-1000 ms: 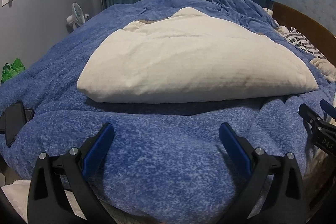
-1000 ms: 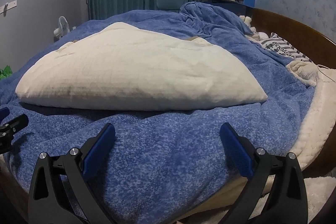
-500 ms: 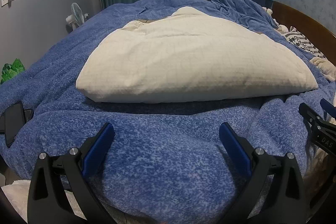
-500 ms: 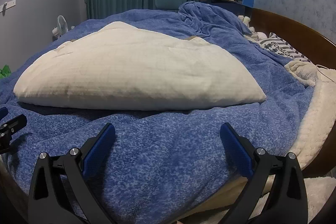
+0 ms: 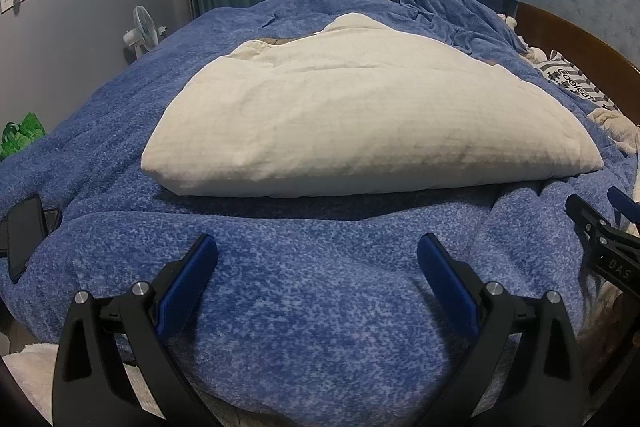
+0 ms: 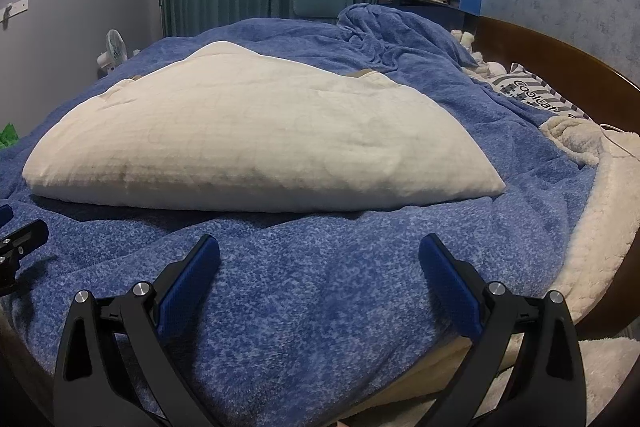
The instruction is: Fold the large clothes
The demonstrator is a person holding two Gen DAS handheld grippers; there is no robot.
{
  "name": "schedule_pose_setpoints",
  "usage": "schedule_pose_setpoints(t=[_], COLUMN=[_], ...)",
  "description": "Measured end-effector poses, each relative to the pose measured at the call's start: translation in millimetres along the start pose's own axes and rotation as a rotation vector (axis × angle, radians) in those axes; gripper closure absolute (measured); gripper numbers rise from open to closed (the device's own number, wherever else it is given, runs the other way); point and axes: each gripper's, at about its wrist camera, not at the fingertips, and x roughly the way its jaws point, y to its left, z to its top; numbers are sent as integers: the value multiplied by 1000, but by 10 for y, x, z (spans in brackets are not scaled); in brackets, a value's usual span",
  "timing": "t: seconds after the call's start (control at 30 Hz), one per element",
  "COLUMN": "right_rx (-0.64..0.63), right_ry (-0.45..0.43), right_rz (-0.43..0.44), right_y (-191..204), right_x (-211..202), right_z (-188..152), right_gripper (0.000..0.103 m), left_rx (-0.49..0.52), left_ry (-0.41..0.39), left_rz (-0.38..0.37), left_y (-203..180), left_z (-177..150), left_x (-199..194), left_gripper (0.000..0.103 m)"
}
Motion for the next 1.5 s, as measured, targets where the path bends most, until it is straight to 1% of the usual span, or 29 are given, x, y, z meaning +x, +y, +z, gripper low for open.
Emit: schedule_pose_setpoints(t=[0.87,1.07,1.2,1.43,1.5], right_rx=[-1,-1,0,-1,-2], right_ry=[-3,-2,-2,-2,-1], right_rz=[-15,-15,-15,-15,-16], right_y=[-17,-22,-30,-42,-40], right_x=[38,43,51,62,67], right_z=[31,30,30,26,25], right_gripper=[7,7,7,7,7], left_rx=[2,-14,-3,-1,-8], left_ry=[-3,-6,-2,-17,-21], left_rz=[2,-13,-7,6,-3], left_y=[-26,-10,-16,-16,-6], left_z=[19,40,35,41,51], left_x=[7,2,20,10,-3], left_gripper=[7,7,7,7,7])
